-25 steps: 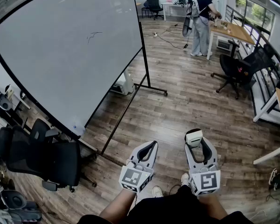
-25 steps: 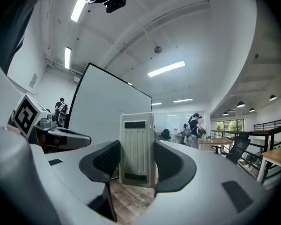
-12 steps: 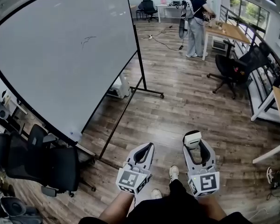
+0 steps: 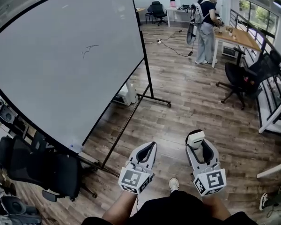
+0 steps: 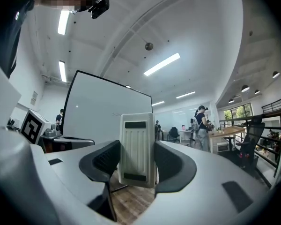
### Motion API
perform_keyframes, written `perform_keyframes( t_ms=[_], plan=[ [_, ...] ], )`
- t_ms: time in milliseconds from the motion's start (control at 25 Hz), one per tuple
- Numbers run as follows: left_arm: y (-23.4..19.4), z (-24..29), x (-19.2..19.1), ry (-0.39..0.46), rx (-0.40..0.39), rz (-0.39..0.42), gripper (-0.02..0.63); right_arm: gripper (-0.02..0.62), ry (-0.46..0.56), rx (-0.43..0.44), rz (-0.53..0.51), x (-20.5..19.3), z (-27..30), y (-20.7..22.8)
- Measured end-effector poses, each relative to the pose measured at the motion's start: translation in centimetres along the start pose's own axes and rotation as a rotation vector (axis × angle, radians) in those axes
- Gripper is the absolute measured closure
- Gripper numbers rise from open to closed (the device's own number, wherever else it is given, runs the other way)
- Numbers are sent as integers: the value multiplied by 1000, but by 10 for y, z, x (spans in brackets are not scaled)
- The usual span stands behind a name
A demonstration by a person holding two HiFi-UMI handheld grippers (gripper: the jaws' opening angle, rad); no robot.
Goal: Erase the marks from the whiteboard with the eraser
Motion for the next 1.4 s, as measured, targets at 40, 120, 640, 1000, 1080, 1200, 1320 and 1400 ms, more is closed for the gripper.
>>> perform_keyframes(
  t_ms=[40,120,640,1000,1080,1200,1320,1400],
  plan=[
    [-7,6,-2,-1,10,-5,588,344,3,10,-5,1,11,3],
    [-23,18,-5,-11,36,-8,588,344,11,34,-19,3,34,10],
    [-94,60,-5,-55,232,11,588,344,-24,230,-71,6,162,30],
    [-135,43,-10,-50,379,-31,588,342,-8,357,-70,6,215,-3],
    [-150,35,-13,-48,406,-37,588,343,3,379,-67,6,229,-18],
    [-178,24,-15,-42,441,-36,588,343,29,418,-71,10,254,-44],
    [-209,15,-15,-34,467,-24,588,344,51,443,-66,14,280,-68],
    [-231,11,-13,-29,480,-13,588,342,68,467,-72,18,299,-86]
  ],
)
Point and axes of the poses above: the fingertips, and each gripper's own axes: z forward along the fingers, y to its right, x out of its top, the point moved 5 cm from there along -z, backward along the fingers, and after that the axes turned 15 degrees about -x, right-handed, at the moved point
